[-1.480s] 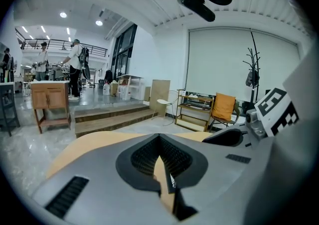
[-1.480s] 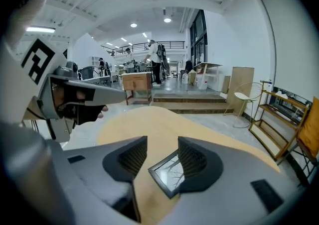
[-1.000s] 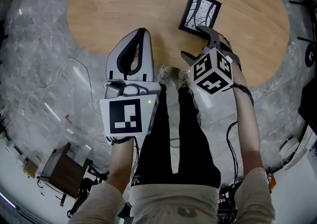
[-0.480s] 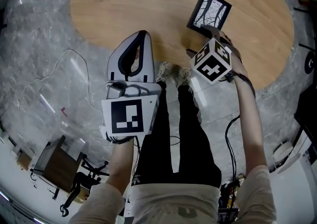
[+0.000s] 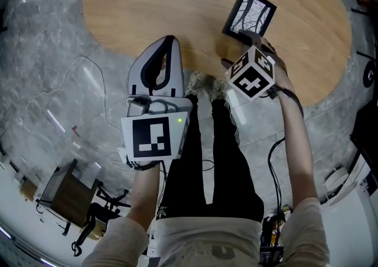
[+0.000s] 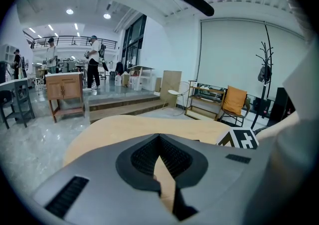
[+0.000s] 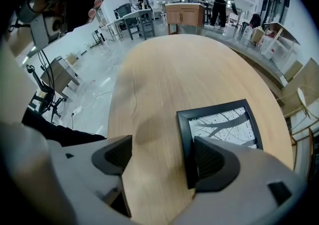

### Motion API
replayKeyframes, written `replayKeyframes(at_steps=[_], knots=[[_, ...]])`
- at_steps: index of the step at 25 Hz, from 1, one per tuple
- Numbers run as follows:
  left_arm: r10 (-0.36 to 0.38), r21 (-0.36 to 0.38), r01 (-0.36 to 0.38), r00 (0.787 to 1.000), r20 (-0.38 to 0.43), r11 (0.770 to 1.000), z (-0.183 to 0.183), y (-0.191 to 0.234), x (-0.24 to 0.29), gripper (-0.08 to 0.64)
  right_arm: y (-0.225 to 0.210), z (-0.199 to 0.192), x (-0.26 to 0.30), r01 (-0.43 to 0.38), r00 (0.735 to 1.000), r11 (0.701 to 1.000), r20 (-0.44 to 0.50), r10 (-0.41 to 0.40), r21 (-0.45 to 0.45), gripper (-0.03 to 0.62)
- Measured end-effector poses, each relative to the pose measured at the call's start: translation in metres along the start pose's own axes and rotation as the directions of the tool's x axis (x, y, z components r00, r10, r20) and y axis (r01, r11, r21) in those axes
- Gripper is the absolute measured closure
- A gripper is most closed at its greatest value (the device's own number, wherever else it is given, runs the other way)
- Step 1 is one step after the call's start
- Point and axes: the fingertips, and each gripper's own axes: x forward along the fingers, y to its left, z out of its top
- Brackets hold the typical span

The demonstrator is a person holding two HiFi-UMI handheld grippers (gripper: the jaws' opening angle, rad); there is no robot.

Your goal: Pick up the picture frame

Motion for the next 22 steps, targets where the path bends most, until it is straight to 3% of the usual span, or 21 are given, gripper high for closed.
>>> replayKeyframes(at_steps=[22], knots=[[-0.002,0.008,0.002,1.000,-0.022,1.000,-0.014,-0.003,-0.018,0.551,0.083,-0.023,0.002,0.038,0.999,0.999,-0.013,-0.038,-0.023,0.214]])
